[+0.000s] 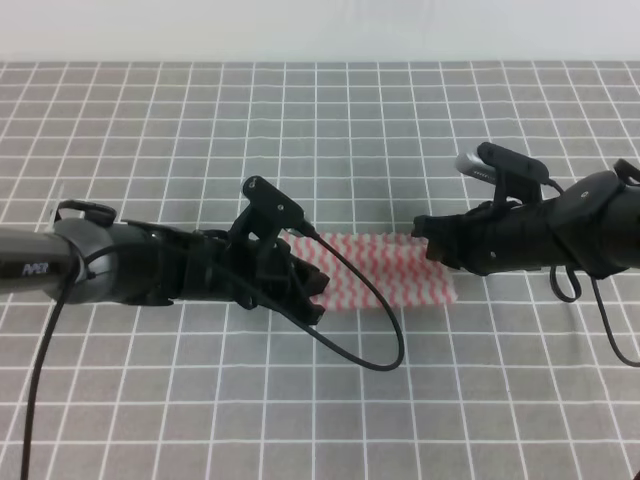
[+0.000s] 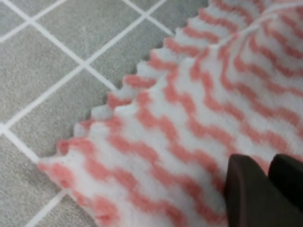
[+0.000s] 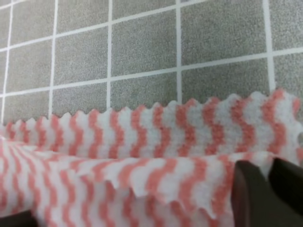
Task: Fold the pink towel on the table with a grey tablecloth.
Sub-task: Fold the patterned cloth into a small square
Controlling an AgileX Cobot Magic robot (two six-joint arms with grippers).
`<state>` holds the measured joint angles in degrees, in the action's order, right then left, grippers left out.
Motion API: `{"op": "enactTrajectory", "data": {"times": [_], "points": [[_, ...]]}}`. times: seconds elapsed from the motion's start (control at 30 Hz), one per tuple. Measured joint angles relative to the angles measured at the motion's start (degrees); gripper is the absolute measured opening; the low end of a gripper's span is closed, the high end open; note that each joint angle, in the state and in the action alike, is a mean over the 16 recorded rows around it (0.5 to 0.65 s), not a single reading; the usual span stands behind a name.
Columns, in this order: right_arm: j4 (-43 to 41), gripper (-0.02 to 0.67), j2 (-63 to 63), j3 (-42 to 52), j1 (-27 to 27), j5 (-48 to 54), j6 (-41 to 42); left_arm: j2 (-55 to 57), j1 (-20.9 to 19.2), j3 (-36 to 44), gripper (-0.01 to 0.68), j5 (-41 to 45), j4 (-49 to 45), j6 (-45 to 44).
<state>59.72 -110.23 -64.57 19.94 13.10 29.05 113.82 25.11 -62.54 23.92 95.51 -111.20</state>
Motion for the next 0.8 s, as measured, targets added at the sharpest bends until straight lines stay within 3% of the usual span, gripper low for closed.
{"op": "enactTrajectory", "data": {"times": [0.37, 0.8], "points": [[1.29, 0.168, -0.05, -0.08, 0.01, -3.42, -0.01, 0.07, 0.0, 0.03, 0.099, -0.58, -0.09, -0.22], [1.13, 0.172, -0.05, -4.05, 0.01, -1.71, 1.06, 0.07, 0.0, 0.04, 0.1, -0.96, -0.16, -0.24]]}}
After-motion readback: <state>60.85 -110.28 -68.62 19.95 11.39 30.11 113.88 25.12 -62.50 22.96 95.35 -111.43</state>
